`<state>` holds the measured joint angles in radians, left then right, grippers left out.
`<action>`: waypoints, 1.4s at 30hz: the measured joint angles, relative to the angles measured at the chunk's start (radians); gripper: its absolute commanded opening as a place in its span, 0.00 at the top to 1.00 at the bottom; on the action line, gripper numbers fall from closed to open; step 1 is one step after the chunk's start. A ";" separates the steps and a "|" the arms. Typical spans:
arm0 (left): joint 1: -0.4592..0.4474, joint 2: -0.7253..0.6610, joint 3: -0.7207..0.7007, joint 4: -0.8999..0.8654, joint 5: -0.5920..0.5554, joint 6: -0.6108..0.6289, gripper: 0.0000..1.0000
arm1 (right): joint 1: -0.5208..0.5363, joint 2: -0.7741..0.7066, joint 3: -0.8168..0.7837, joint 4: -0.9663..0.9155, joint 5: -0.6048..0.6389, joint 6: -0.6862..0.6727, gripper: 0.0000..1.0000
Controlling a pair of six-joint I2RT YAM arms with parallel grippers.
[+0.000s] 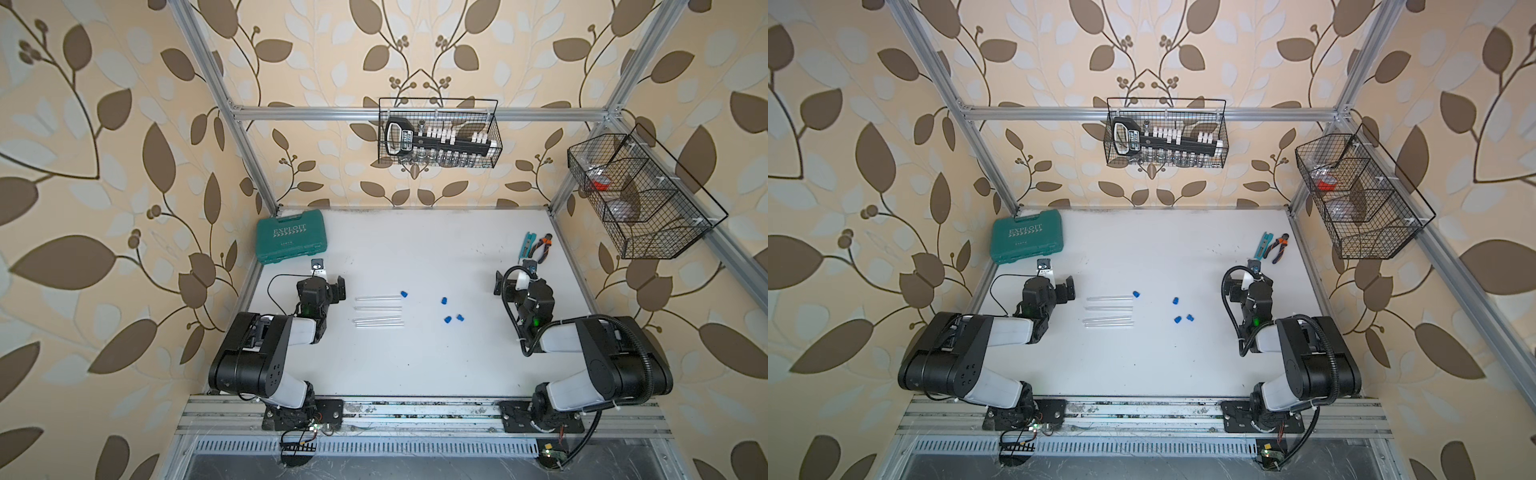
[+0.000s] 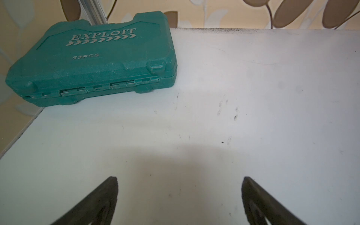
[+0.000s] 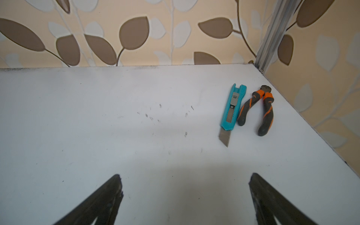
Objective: Insert stoppers into test tubes
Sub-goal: Pick up the test tube at the center of the board.
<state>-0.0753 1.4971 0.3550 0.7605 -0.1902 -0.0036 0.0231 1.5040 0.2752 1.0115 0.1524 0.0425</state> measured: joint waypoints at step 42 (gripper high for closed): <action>-0.385 -0.422 0.502 -1.429 0.620 0.677 0.38 | -0.002 -0.560 0.458 -1.271 -0.359 0.373 0.00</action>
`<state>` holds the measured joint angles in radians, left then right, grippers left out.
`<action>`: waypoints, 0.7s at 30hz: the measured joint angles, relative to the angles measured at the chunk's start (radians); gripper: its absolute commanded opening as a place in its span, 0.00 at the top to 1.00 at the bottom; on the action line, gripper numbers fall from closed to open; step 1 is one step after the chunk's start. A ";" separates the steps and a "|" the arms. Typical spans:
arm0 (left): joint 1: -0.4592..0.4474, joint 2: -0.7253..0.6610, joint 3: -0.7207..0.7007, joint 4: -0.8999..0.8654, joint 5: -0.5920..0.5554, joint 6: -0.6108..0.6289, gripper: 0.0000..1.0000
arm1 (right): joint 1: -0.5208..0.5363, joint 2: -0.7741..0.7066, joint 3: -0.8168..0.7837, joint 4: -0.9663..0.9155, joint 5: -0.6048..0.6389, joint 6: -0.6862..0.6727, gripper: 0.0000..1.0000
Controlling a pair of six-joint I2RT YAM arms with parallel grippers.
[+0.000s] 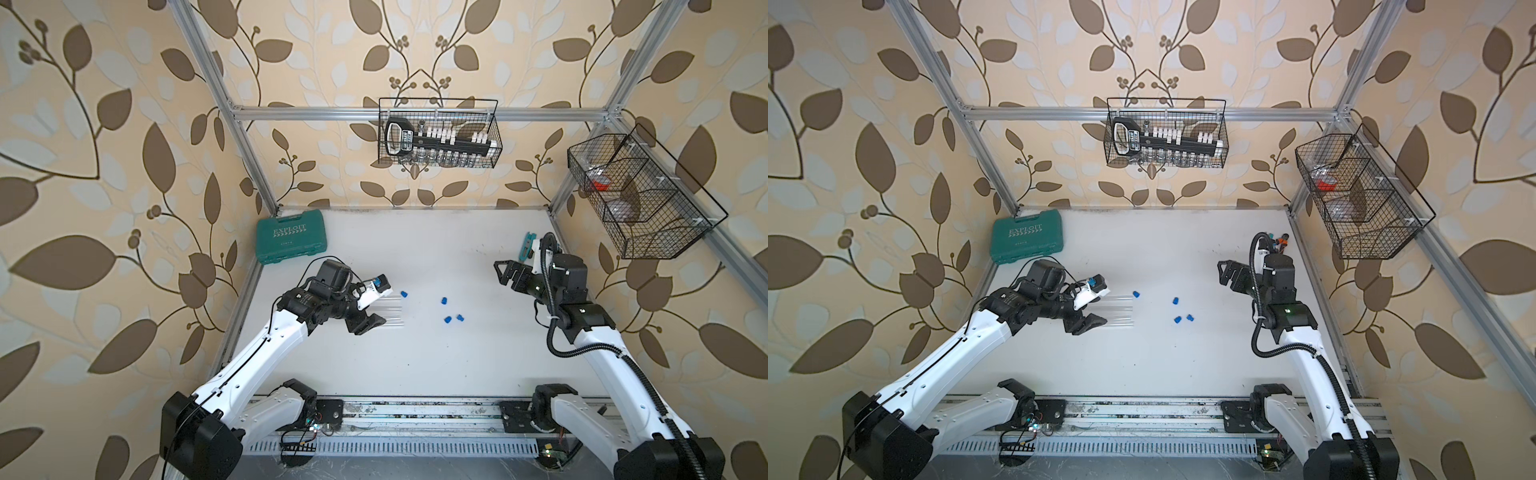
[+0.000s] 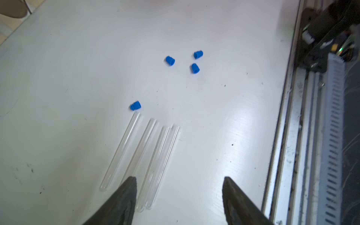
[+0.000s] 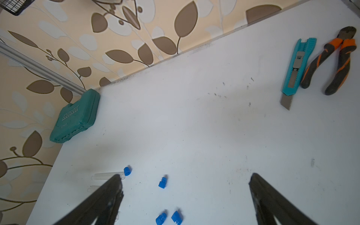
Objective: Insert stoppers into test tubes
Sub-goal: Pick up the test tube at the center of the board.
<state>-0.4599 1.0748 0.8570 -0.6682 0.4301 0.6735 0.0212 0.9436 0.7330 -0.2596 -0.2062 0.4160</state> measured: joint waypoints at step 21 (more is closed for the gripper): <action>-0.189 0.343 -0.008 0.032 -0.379 0.170 0.57 | 0.000 0.004 0.000 -0.014 0.008 0.003 0.00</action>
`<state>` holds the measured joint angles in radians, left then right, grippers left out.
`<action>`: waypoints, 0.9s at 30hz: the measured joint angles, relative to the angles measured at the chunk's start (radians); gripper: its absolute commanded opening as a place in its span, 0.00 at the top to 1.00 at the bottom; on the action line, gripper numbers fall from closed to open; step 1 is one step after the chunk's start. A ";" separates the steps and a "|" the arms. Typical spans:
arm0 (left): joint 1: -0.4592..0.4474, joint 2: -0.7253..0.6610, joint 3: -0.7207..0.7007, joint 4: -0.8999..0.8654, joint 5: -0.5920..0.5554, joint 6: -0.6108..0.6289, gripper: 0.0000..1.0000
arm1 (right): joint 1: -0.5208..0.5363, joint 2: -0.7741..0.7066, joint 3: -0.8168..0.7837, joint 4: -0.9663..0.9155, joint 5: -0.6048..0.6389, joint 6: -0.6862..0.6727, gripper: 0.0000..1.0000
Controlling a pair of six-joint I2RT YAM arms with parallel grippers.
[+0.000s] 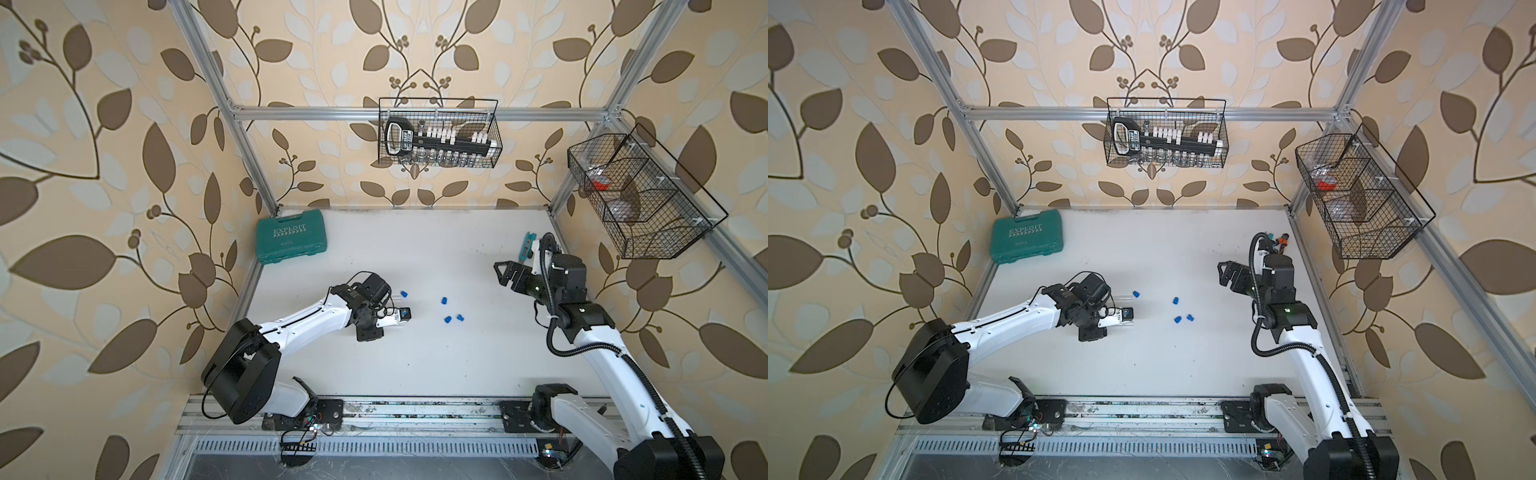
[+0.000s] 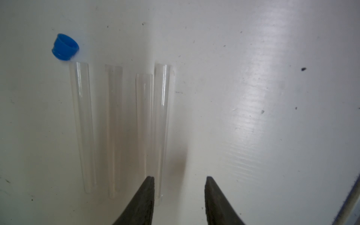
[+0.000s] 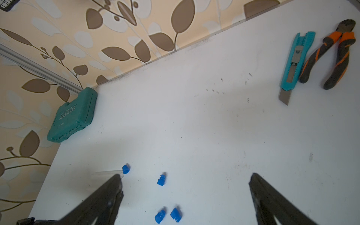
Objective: Insert stoppers into test tubes
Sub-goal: Pick up the test tube at the center of the board.
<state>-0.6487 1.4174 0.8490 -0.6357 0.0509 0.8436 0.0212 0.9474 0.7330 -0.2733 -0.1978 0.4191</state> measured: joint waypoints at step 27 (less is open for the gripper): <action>-0.007 0.138 0.000 0.089 -0.035 0.021 0.70 | 0.000 -0.006 0.000 -0.001 0.015 -0.001 0.00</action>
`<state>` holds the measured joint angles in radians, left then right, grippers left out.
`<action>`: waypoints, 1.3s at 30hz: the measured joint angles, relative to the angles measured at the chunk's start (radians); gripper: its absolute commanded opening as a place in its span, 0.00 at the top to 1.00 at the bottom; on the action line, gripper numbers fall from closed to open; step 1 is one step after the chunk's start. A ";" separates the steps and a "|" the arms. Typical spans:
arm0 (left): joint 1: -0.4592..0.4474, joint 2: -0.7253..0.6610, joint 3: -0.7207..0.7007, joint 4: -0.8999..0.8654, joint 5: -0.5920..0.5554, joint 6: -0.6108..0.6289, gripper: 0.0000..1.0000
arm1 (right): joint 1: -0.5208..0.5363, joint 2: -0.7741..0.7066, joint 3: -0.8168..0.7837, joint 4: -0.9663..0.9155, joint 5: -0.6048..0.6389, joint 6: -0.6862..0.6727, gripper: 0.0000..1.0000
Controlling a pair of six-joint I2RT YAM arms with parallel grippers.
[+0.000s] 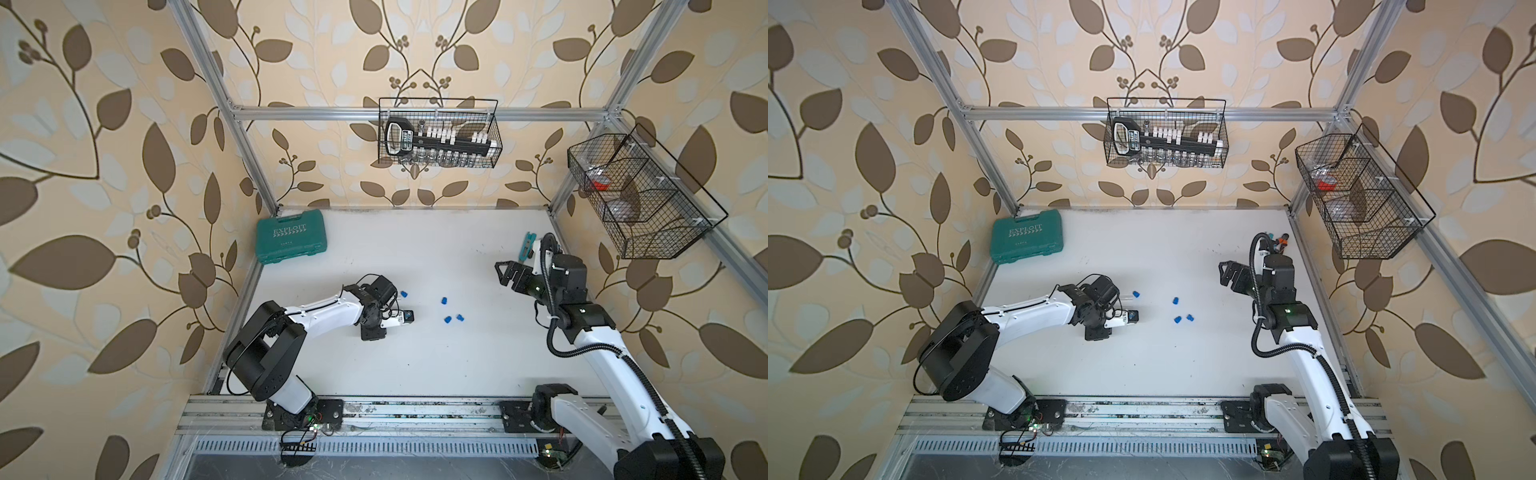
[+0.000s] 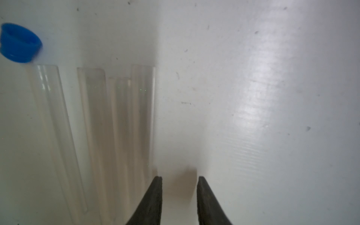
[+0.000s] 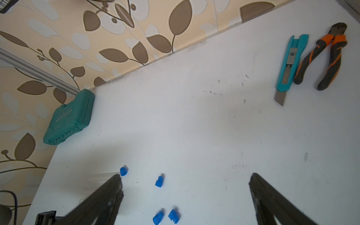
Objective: Insert stoppers into test tubes
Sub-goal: Pick up the test tube at the center of the board.
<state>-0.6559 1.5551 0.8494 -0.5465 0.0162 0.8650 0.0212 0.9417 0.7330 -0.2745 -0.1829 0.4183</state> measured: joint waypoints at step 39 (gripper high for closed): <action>0.000 0.026 0.032 0.019 -0.043 0.000 0.71 | 0.000 -0.013 -0.006 0.000 0.004 -0.001 0.00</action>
<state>-0.6559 1.5814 0.8814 -0.5274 -0.0273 0.8654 0.0212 0.9283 0.7273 -0.2745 -0.1791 0.4175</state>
